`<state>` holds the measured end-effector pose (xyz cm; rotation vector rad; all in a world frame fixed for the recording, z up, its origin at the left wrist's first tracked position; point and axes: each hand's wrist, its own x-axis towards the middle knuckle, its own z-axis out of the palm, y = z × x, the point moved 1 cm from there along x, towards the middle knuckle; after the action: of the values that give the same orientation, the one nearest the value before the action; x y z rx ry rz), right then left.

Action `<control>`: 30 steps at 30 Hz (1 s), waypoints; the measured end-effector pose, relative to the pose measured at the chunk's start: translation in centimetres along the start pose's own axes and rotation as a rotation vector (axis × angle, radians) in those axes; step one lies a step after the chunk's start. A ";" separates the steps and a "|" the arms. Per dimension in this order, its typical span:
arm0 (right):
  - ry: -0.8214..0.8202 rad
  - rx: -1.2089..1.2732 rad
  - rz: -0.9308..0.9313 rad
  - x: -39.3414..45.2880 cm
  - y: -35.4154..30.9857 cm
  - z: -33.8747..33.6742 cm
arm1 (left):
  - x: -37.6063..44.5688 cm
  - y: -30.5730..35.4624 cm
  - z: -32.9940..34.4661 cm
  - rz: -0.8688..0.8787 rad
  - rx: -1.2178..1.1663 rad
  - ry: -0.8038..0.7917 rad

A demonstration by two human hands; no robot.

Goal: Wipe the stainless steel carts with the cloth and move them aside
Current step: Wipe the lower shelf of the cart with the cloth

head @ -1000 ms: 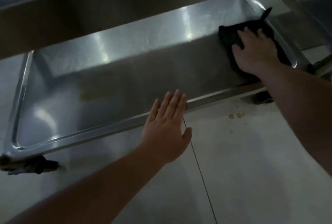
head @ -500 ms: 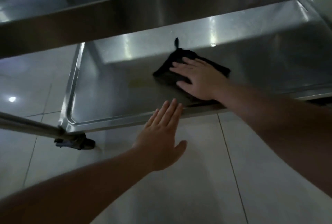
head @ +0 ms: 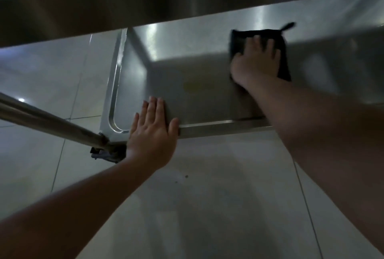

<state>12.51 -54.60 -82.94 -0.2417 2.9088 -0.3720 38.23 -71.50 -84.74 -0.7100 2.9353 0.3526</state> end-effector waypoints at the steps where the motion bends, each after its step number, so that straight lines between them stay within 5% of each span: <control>1: -0.030 -0.019 -0.144 -0.6 -2.5 0.6 | 0.0 0.0 0.0 0.000 -0.008 0.006; 5: -0.140 -0.109 -0.649 -3.8 -6.4 2.2 | 0.0 -0.2 0.0 0.002 -0.028 0.008; 9: -0.176 -0.140 -0.886 -5.8 -0.1 0.9 | 0.1 -0.1 -0.2 0.002 -0.063 -0.004; 11: -0.138 -0.141 -0.856 -5.5 3.4 0.0 | 0.5 -0.8 -0.5 0.018 -0.072 -0.008; 14: -0.075 -0.096 -0.559 -3.0 4.7 -0.8 | 0.9 -2.1 -1.0 0.021 -0.024 0.003; 18: -0.036 -0.073 -0.115 1.2 -1.5 0.6 | 0.7 -2.3 -0.8 0.022 0.031 -0.008; 20: -0.053 -0.046 -0.064 2.1 -5.8 1.6 | 0.5 -2.2 -0.6 0.027 0.037 -0.005; 25: -0.154 -0.112 -0.498 -1.5 -13.3 4.3 | 0.8 -2.3 -0.3 0.015 0.035 0.029; 30: -0.209 -0.116 -0.817 -5.8 -9.7 4.4 | 0.7 -2.2 -0.4 0.008 0.023 0.036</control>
<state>20.35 -63.81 -83.56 -1.3978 2.4919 -0.2612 38.58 -73.81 -84.86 -0.7096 2.9714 0.3100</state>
